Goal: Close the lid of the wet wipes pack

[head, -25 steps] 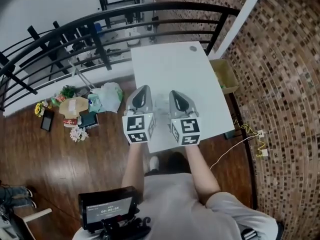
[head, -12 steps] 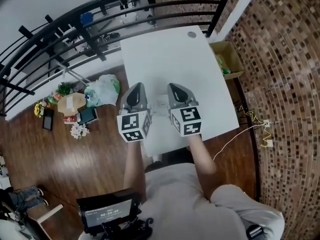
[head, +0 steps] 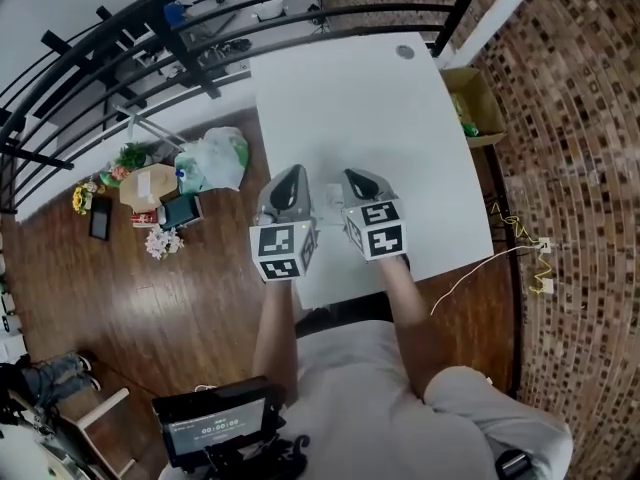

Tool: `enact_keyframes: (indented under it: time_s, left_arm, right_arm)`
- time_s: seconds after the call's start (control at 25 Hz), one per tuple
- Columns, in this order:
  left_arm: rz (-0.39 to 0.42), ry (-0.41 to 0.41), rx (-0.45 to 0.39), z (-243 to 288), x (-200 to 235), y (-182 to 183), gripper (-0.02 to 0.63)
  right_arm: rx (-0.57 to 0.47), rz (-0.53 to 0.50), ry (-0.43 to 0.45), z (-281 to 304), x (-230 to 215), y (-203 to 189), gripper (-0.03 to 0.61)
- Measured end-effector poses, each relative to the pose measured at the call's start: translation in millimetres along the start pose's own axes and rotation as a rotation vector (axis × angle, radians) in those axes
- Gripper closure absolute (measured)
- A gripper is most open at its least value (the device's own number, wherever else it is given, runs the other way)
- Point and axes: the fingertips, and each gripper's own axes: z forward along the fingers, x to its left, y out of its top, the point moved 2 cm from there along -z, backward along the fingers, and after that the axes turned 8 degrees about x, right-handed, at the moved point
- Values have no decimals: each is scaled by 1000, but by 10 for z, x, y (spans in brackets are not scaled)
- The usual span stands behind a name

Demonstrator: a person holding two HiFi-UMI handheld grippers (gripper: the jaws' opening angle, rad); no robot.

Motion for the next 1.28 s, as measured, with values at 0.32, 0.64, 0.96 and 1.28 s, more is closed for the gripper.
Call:
enact_keyframes:
  time_s: [0.32,0.64,0.96,1.28]
  left_arm:
    - [-3,-20,21,84,16,-85,598]
    - [-15,-29,27,103,9,-151,598]
    - [-30,-40,26,40,-59,-210,598]
    - [-22,-43,29,-36,-136,-281,598]
  right_arm:
    - [123,36,1,256,-78,-81,589]
    - [196,29,-2,356,-49,-304,589]
    - [219,24,22,249,54,-473,589]
    - [250,35,48,177,174,-751,589]
